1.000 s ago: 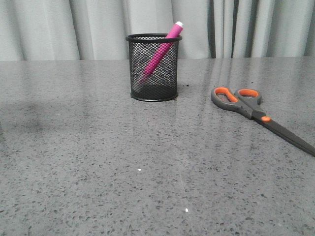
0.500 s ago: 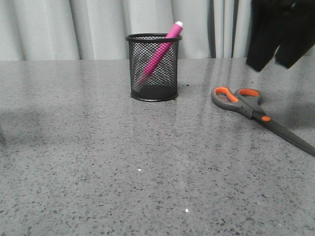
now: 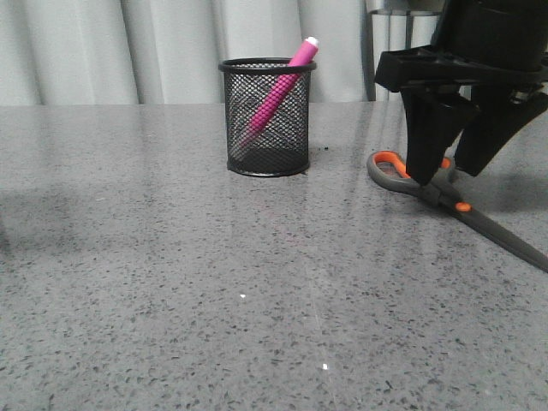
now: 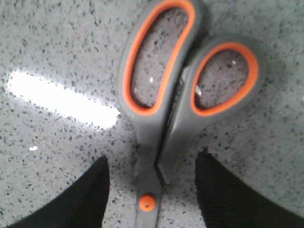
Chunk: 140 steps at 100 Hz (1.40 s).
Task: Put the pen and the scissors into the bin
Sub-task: 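Move the right gripper down onto the scissors handle and close, then lift the scissors and carry them over the mesh holder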
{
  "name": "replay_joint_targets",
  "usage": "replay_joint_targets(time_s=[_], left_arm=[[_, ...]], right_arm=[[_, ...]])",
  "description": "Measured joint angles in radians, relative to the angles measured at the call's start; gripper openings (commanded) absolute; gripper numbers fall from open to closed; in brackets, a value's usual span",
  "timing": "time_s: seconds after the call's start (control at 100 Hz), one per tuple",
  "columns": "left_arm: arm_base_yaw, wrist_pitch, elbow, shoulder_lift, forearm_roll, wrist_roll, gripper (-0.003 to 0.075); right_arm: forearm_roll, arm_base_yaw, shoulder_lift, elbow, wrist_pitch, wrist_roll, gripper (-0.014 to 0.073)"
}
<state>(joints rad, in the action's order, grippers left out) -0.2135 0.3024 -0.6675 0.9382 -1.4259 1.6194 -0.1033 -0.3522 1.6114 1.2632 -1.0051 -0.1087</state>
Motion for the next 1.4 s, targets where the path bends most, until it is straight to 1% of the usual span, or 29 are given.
replay_joint_targets(time_s=[0.23, 0.59, 0.86, 0.89, 0.94, 0.98, 0.99, 1.01, 1.06, 1.11, 1.15, 1.4], left_arm=[[0.0, 0.0, 0.0, 0.0, -0.004, 0.0, -0.0019], [0.0, 0.0, 0.0, 0.0, -0.008, 0.0, -0.0019], [0.0, 0.0, 0.0, 0.0, -0.008, 0.0, -0.0019], [0.0, 0.0, 0.0, 0.0, -0.008, 0.0, -0.0019], [0.0, 0.0, 0.0, 0.0, -0.008, 0.0, -0.0019], [0.0, 0.0, 0.0, 0.0, -0.008, 0.0, -0.0019], [0.0, 0.0, 0.0, 0.0, -0.008, 0.0, -0.0019], [0.0, 0.0, 0.0, 0.0, -0.008, 0.0, -0.0019], [0.0, 0.0, 0.0, 0.0, -0.008, 0.0, -0.0019], [0.0, 0.0, 0.0, 0.0, -0.008, 0.0, -0.0019], [0.0, 0.0, 0.0, 0.0, -0.008, 0.0, -0.0019], [0.0, 0.0, 0.0, 0.0, -0.008, 0.0, -0.0019]], right_arm=[[0.021, 0.0, 0.0, 0.002, 0.01, 0.0, 0.0361], [0.021, 0.0, 0.062, 0.002, 0.014, 0.0, 0.0361], [0.023, -0.011, 0.068, 0.004, 0.03, 0.0, 0.0355], [0.024, -0.011, 0.068, 0.004, 0.03, 0.0, 0.034], [0.027, -0.011, 0.07, 0.005, 0.03, 0.0, 0.0285], [0.031, -0.011, 0.07, 0.007, 0.03, 0.0, 0.0204], [0.031, -0.011, 0.07, 0.007, 0.03, 0.0, 0.0204], [0.033, -0.011, 0.07, 0.007, 0.03, 0.0, 0.0153], [0.035, -0.011, 0.071, 0.007, 0.03, 0.0, 0.0075], [0.035, -0.011, 0.071, 0.009, 0.028, 0.003, -0.0022], [0.035, -0.011, 0.071, 0.009, 0.026, 0.003, -0.0074], [0.035, -0.011, 0.065, 0.007, 0.033, 0.003, -0.0076]])
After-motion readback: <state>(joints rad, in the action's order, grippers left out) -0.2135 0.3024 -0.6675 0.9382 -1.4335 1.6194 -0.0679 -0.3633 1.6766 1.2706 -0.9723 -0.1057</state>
